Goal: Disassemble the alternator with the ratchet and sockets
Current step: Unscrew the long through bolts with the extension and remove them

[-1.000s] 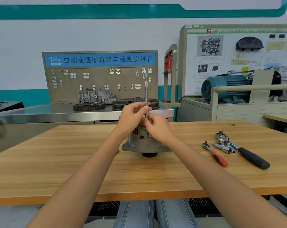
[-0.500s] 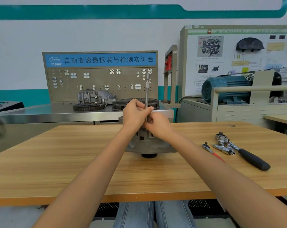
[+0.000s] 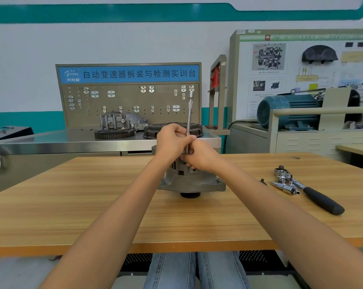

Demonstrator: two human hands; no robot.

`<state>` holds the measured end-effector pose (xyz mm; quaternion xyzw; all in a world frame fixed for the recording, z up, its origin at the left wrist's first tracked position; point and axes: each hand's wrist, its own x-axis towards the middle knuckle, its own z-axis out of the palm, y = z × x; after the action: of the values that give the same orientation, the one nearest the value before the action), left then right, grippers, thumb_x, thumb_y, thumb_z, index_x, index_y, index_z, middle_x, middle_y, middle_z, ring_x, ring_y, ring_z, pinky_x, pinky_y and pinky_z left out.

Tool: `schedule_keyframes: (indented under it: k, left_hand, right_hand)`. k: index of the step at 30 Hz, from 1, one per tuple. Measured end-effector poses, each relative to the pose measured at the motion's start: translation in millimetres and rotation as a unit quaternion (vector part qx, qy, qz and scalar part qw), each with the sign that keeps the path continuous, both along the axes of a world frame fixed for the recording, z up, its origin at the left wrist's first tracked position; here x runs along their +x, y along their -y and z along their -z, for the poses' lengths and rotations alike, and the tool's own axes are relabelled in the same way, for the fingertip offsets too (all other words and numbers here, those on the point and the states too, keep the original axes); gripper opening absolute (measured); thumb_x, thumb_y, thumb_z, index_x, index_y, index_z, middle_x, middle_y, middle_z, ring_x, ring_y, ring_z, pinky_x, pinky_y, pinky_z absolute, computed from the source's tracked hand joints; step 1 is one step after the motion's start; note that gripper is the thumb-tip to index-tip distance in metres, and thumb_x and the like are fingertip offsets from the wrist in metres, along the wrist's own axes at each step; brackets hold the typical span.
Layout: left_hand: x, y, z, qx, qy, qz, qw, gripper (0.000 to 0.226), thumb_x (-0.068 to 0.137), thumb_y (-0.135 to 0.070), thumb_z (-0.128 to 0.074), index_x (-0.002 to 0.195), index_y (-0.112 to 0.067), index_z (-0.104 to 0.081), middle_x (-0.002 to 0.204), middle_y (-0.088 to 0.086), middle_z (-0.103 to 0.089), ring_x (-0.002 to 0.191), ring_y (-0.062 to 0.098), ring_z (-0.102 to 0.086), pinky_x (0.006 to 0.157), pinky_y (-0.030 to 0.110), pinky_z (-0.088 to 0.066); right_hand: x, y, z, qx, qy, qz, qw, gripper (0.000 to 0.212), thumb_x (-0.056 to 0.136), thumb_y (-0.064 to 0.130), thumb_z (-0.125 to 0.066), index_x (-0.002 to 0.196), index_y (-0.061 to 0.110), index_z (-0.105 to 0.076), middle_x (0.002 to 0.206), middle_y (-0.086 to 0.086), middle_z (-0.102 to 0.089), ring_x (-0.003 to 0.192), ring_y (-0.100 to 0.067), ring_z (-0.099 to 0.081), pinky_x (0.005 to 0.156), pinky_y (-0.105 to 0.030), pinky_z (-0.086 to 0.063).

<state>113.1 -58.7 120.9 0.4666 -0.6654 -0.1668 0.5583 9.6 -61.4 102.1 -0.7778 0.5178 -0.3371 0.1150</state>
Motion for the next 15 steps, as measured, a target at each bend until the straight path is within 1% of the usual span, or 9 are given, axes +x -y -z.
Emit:
schedule_keyframes:
  k: [3,5,6,8,11,13,15]
  left_hand:
    - [-3.1,4.2,1.5,0.000,0.008,-0.013,1.000,0.035,0.079,-0.021,-0.078,0.072,-0.021,-0.044,0.070,-0.007,-0.049,0.069,0.007,-0.048,0.064,0.020,-0.042]
    - [-4.8,5.1,2.8,-0.004,0.009,-0.022,1.000,0.038,0.079,-0.023,-0.078,0.071,-0.022,-0.041,0.071,-0.007,-0.047,0.069,0.007,-0.046,0.062,0.018,-0.039]
    - [-5.2,4.7,3.7,-0.005,0.007,-0.025,1.000,0.039,0.079,-0.024,-0.078,0.071,-0.022,-0.040,0.072,-0.006,-0.047,0.071,0.009,-0.046,0.061,0.019,-0.038]
    - [-5.6,4.6,4.3,-0.004,0.002,-0.024,1.000,0.040,0.079,-0.025,-0.078,0.072,-0.022,-0.039,0.072,-0.006,-0.048,0.074,0.011,-0.047,0.060,0.021,-0.038]
    - [-5.1,4.7,4.4,-0.010,0.010,-0.015,1.000,0.037,0.081,-0.026,-0.076,0.073,-0.022,-0.041,0.072,-0.006,-0.048,0.069,0.009,-0.047,0.059,0.021,-0.038]
    - [-3.2,4.0,6.4,-0.016,0.019,0.010,1.000,0.024,0.085,-0.027,-0.071,0.078,-0.018,-0.050,0.071,-0.006,-0.050,0.069,0.009,-0.048,0.061,0.023,-0.039]
    - [1.3,2.0,9.6,-0.013,0.027,0.053,0.998,0.013,0.091,-0.025,-0.063,0.092,-0.012,-0.062,0.074,-0.006,-0.057,0.075,0.011,-0.055,0.067,0.025,-0.044]
  right_hand:
    - [-1.5,-0.7,3.0,-0.003,0.013,-0.014,1.000,0.020,0.092,0.009,-0.055,0.112,0.014,-0.053,0.064,0.003,-0.056,0.045,0.001,-0.054,0.039,-0.009,-0.040]
    - [-3.1,-2.0,3.9,-0.009,0.029,-0.029,0.999,0.013,0.093,0.013,-0.055,0.103,0.020,-0.052,0.060,0.004,-0.055,0.037,0.006,-0.050,0.037,-0.008,-0.038]
    - [-3.6,-2.9,4.9,-0.013,0.039,-0.034,0.999,0.009,0.093,0.015,-0.054,0.098,0.022,-0.052,0.059,0.004,-0.055,0.036,0.007,-0.049,0.037,-0.009,-0.037]
    - [-4.1,-3.6,8.5,-0.034,0.050,-0.031,0.998,0.005,0.095,0.018,-0.051,0.094,0.023,-0.053,0.059,0.005,-0.055,0.042,0.003,-0.052,0.041,-0.013,-0.040]
    - [-4.1,-2.9,14.8,-0.070,0.031,-0.004,0.997,0.008,0.095,0.021,-0.050,0.091,0.019,-0.056,0.062,0.006,-0.056,0.055,-0.003,-0.054,0.055,-0.020,-0.045]
    - [-3.8,-2.7,15.1,-0.073,0.027,-0.004,0.997,0.012,0.095,0.021,-0.050,0.096,0.013,-0.058,0.065,0.005,-0.057,0.060,-0.007,-0.055,0.061,-0.025,-0.048]
    - [-3.2,-3.2,13.6,-0.077,0.018,-0.008,0.997,0.015,0.096,0.021,-0.049,0.103,0.012,-0.058,0.067,0.005,-0.057,0.062,-0.008,-0.056,0.064,-0.029,-0.049]
